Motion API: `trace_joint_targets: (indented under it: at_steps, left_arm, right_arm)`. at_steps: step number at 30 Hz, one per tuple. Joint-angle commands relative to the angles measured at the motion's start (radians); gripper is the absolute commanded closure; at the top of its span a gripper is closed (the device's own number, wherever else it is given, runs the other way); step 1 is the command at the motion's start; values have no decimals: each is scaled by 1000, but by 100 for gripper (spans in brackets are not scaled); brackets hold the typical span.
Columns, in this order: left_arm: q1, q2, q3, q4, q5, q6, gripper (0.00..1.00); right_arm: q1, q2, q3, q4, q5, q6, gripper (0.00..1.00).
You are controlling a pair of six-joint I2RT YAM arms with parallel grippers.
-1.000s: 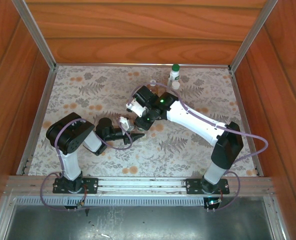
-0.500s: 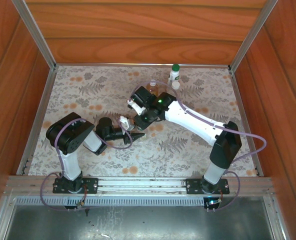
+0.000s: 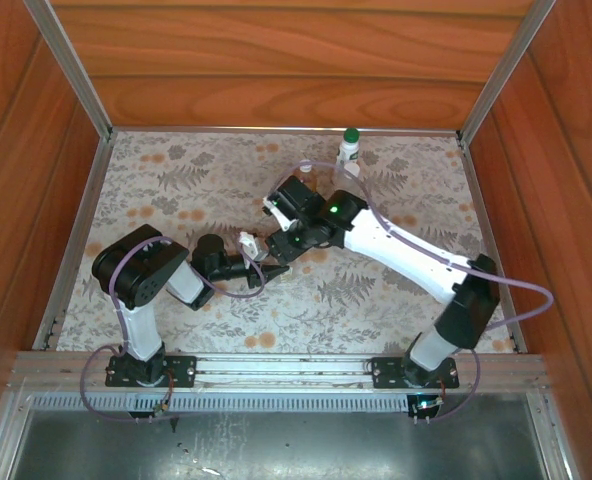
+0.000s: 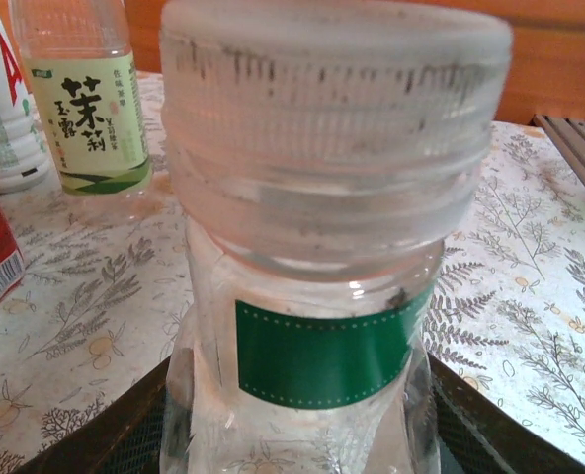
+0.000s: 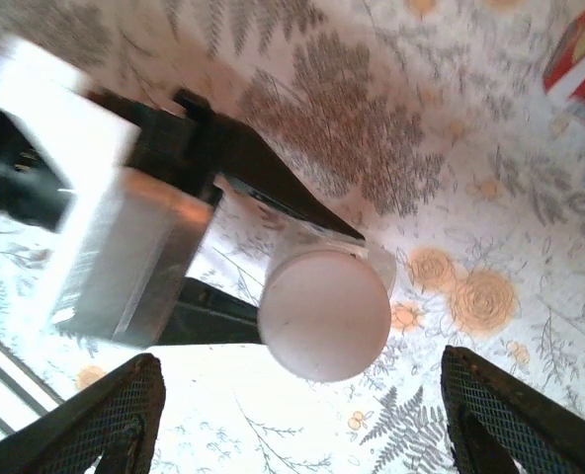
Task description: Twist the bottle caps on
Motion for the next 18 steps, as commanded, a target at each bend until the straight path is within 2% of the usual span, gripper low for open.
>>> trace_joint_targets:
  at_steps: [1, 3, 7, 9, 18]
  left_arm:
    - [8, 10, 1, -64, -15, -13, 47]
    - [7, 11, 1, -64, -13, -14, 47]
    - [8, 9, 1, -65, -13, -14, 47]
    - [8, 10, 1, -66, -13, -15, 47]
    - [8, 16, 0, -68, -17, -11, 47]
  right_arm:
    - [-16, -38, -8, 34, -14, -31, 22]
    - [-38, -41, -16, 41, -33, -26, 27]
    - [-113, -29, -37, 76, -157, -12, 51]
    - [-138, -15, -43, 85, -206, -25, 58]
    - [-205, 28, -91, 136, -346, -46, 62]
